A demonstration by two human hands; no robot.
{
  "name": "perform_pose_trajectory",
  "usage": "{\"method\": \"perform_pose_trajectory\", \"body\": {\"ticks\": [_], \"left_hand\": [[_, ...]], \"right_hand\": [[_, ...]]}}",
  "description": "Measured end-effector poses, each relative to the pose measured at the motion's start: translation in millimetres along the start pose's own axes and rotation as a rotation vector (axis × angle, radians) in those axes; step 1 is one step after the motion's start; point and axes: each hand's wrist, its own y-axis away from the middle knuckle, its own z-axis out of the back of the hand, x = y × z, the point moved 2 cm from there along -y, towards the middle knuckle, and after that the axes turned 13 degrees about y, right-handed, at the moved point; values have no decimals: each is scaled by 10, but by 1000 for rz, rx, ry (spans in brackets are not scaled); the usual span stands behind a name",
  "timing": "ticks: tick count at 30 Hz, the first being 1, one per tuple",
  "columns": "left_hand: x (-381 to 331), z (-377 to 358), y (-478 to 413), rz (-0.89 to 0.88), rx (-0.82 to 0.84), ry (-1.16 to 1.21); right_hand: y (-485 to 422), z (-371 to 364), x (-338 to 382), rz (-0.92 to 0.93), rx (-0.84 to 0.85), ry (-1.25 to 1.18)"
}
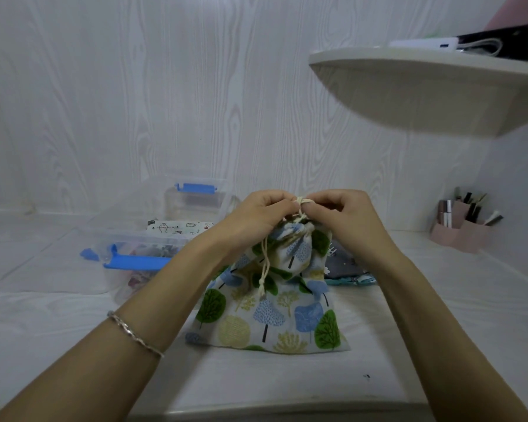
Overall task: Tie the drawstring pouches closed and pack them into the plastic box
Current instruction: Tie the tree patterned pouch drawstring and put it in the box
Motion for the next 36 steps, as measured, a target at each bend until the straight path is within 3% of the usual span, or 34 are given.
{"method": "perform_pose_trajectory", "body": {"ticks": [4, 7, 9, 12, 14, 21, 26, 30, 36], "left_hand": [[-24, -1, 5, 22, -7, -14], [-9, -8, -13, 25, -12, -27], [4, -1, -22, 34, -24, -16], [26, 10, -9, 45, -43, 12], [31, 0, -9, 53, -57, -7], [-29, 31, -10, 67, -50, 8], [-73, 229, -4, 32, -162, 68], [-50, 80, -12, 14, -122, 61], [-96, -41, -34, -33, -90, -142]], "right_hand": [[-65, 10, -40, -225, 341, -421], [-68, -4, -68, -281, 405, -622], [-65, -35, -103, -200, 261, -499], [-6, -39, -105, -38, -89, -164], [20, -37, -91, 81, -179, -53], [23, 6, -65, 178, -166, 200], [-28, 294, -310, 22, -48, -30], [-94, 153, -270, -143, 87, -244], [-131, 120, -94, -247, 331, 167]]}}
